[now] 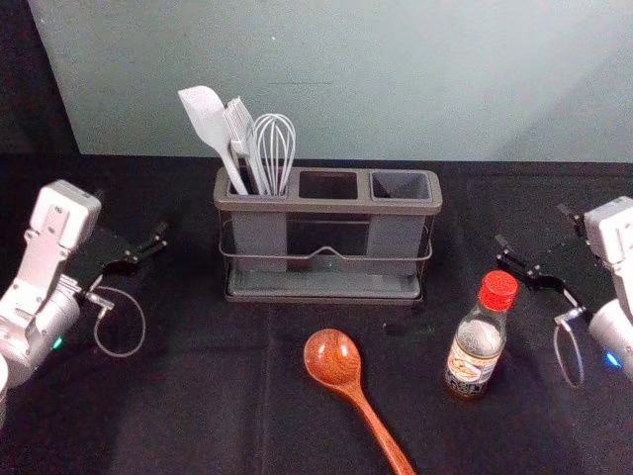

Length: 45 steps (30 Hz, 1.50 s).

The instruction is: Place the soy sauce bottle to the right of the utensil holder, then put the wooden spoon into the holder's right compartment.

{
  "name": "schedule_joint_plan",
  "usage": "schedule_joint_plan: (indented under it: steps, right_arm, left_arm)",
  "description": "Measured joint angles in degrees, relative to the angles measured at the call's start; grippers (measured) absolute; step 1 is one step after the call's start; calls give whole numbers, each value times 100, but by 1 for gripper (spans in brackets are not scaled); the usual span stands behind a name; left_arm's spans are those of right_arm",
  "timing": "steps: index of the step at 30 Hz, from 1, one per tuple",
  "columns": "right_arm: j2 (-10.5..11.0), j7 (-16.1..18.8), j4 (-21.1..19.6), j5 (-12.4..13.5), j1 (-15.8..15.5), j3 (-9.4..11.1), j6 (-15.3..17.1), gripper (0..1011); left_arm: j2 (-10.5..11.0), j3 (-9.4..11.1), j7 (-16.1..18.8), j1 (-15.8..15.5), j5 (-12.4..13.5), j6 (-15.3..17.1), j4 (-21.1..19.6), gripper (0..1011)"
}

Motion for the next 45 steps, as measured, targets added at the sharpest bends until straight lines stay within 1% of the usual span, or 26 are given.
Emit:
schedule_joint_plan:
  steps: [2,5,6,7,8,9,15,17,18,19,21,22,26,27,28,29,31,32,34,35,40,41,43,45]
  right_arm:
    - [29,0,-62,-1,-64,46,1,1002]
    - [141,1,-302,38,-316,206,6,1002]
    - [141,1,-302,38,-316,206,6,1002]
    - [194,-3,-408,56,-434,270,7,1002]
    - [218,-8,-454,60,-486,296,5,1002]
    - [278,-23,-566,64,-619,362,-13,1002]
    - [497,-92,-1007,52,-1136,596,-142,1002]
    - [621,-127,-1284,72,-1463,759,-234,1002]
    - [621,-127,-1284,72,-1463,759,-234,1002]
    - [681,-127,-1408,89,-1608,832,-271,1002]
    - [740,-126,-1524,99,-1754,898,-310,1002]
    - [799,-119,-1632,111,-1894,963,-351,1002]
    - [899,-45,-1845,176,-2169,1097,-439,1002]
    - [933,22,-1930,249,-2278,1152,-492,1002]
    - [933,22,-1930,249,-2278,1152,-492,1002]
    - [958,108,-2004,337,-2371,1207,-551,1002]
    - [976,189,-2060,416,-2447,1255,-600,1002]
    - [1000,294,-2136,528,-2542,1310,-663,1002]
    - [1021,405,-2196,633,-2614,1349,-714,1002]
    - [1048,515,-2263,743,-2686,1391,-748,1002]
    - [1119,789,-2428,1026,-2879,1511,-772,1002]
    - [1142,879,-2478,1126,-2948,1552,-774,1002]
    - [1164,967,-2521,1220,-3006,1592,-773,1003]
    - [1193,1126,-2569,1373,-3074,1640,-774,1002]
  left_arm:
    - [0,0,0,0,0,0,0,1005]
    - [0,0,0,0,0,0,0,1005]
    - [0,0,0,0,0,0,0,1005]
    - [0,0,0,0,0,0,0,1005]
    - [0,0,0,0,0,0,0,1005]
    - [0,0,0,0,0,0,0,1005]
    - [0,0,0,0,0,0,0,1005]
    - [0,0,0,0,0,0,0,1005]
    - [0,0,0,0,0,0,0,1005]
    - [0,0,0,0,0,0,0,1005]
    - [0,0,0,0,0,0,0,1005]
    - [0,0,0,0,0,0,0,1005]
    - [0,0,0,0,0,0,0,1005]
    - [0,0,0,0,0,0,0,1005]
    - [0,0,0,0,0,0,0,1005]
    - [0,0,0,0,0,0,0,1005]
    - [0,0,0,0,0,0,0,1005]
    - [0,0,0,0,0,0,0,1005]
    - [0,0,0,0,0,0,0,1005]
    - [0,0,0,0,0,0,0,1005]
    - [0,0,0,0,0,0,0,1005]
    - [0,0,0,0,0,0,0,1005]
    - [0,0,0,0,0,0,0,1005]
    - [0,0,0,0,0,0,0,1005]
